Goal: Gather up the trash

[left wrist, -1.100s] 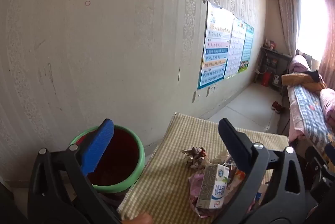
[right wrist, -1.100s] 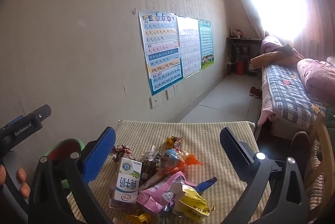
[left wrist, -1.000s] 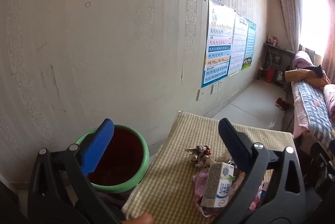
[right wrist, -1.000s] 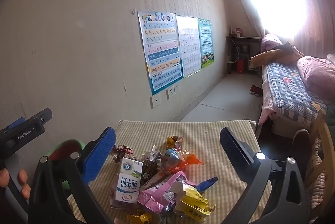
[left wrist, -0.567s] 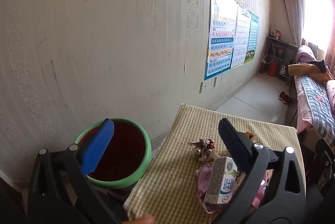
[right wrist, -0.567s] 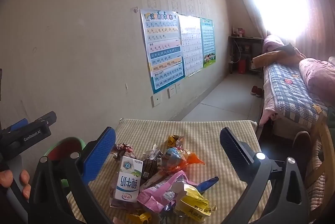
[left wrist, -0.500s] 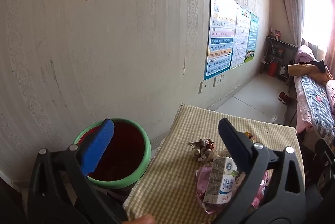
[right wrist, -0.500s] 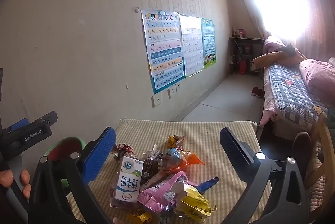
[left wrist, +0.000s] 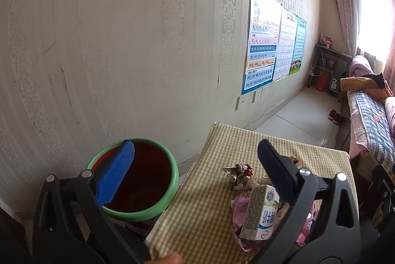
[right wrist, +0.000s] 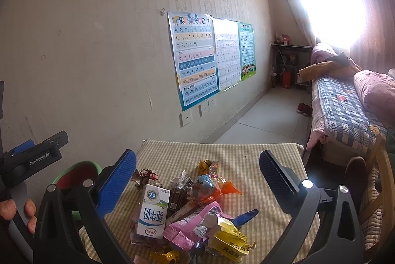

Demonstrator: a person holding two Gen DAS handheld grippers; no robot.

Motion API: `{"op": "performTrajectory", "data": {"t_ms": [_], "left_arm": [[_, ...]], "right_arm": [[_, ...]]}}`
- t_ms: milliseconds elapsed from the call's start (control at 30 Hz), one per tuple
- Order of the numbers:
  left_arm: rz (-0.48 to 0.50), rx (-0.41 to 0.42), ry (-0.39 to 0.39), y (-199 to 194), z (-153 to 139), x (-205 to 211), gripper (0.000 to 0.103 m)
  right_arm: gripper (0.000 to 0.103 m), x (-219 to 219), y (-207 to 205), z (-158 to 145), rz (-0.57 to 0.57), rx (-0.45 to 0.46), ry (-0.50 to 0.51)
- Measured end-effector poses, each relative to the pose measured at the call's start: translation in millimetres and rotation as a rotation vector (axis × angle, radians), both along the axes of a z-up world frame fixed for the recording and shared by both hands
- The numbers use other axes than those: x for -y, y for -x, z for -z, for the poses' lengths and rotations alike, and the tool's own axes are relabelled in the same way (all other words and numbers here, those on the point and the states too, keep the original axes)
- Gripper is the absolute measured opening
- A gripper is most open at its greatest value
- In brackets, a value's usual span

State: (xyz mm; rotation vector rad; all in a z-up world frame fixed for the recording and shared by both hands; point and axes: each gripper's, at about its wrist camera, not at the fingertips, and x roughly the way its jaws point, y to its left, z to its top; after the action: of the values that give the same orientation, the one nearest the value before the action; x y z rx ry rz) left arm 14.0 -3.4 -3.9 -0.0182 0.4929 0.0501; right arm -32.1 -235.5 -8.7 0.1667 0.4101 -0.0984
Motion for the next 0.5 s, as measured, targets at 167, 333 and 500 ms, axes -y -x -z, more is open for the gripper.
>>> {"op": "performTrajectory", "data": {"t_ms": [167,333,500], "left_arm": [[0.0,0.0,0.002,0.8,0.0,-1.4,0.098],[0.0,0.0,0.001,0.5,0.1,-1.4,0.098],[-0.002,-0.002,-0.001,0.7,0.6,-2.0,0.098]], "right_arm": [[0.096,-1.2,-0.5,2.0,-0.002,-0.002,0.0],[0.096,-1.8,-0.9,3.0,-0.001,-0.003,0.0],[0.096,-1.5,-0.8,3.9,-0.001,-0.005,-0.001]]}}
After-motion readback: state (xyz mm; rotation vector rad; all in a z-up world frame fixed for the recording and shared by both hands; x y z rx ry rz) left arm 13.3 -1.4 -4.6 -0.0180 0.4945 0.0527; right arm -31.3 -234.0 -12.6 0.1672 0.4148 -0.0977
